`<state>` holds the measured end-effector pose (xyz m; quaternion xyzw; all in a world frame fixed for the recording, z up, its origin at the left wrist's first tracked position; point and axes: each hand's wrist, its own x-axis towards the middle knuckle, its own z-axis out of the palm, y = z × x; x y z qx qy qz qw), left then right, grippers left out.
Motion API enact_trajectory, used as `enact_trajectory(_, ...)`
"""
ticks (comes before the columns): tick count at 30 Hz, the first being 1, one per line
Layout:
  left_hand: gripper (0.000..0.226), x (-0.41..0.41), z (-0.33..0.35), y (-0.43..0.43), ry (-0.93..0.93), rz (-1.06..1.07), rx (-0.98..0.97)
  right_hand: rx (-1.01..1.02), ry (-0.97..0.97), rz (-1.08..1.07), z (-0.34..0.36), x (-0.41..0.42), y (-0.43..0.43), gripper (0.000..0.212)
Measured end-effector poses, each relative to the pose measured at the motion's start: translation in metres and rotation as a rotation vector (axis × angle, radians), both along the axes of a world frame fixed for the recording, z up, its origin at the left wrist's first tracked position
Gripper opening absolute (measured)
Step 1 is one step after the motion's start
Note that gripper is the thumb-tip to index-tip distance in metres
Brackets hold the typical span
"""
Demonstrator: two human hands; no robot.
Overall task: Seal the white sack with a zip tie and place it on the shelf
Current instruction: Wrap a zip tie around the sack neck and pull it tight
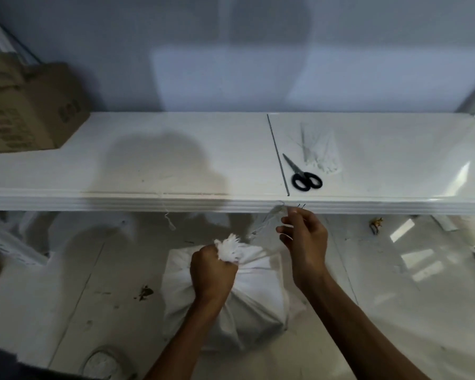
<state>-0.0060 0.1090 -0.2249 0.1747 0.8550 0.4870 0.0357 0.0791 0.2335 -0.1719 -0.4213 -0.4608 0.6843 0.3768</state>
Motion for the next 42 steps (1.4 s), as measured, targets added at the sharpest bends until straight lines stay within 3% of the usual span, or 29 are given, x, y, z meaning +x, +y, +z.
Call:
enact_trajectory(8,0.026,0.009,-0.007,0.005,-0.130,0.028,0.053,0.161,-0.172,-0.279,0.018,-0.015,0.063,0.008)
enact_trajectory(10,0.019,0.016,-0.006,0.006,-0.172,0.020,0.043,0.173,-0.182,-0.304,0.024,-0.019,0.072,0.006)
enact_trajectory(13,0.032,0.026,-0.007,0.007,-0.217,0.021,0.053,0.174,-0.210,-0.330,0.027,-0.028,0.084,0.009)
enact_trajectory(18,0.034,0.023,-0.007,0.011,-0.316,0.090,0.089,0.236,-0.360,-0.354,0.028,-0.037,0.098,0.022)
enact_trajectory(21,0.022,0.023,-0.004,0.012,-0.340,0.089,0.106,0.284,-0.412,-0.380,0.033,-0.040,0.107,0.026)
enact_trajectory(27,0.020,0.023,0.004,0.013,-0.281,0.073,0.125,0.254,-0.572,-0.340,0.032,-0.053,0.127,0.037)
enact_trajectory(32,0.030,0.015,0.009,0.019,-0.192,0.031,0.114,0.221,-0.670,-0.277,0.035,-0.057,0.136,0.016)
enact_trajectory(42,0.039,0.016,0.005,0.021,-0.226,0.000,0.094,0.251,-0.770,-0.208,0.035,-0.058,0.145,0.021)
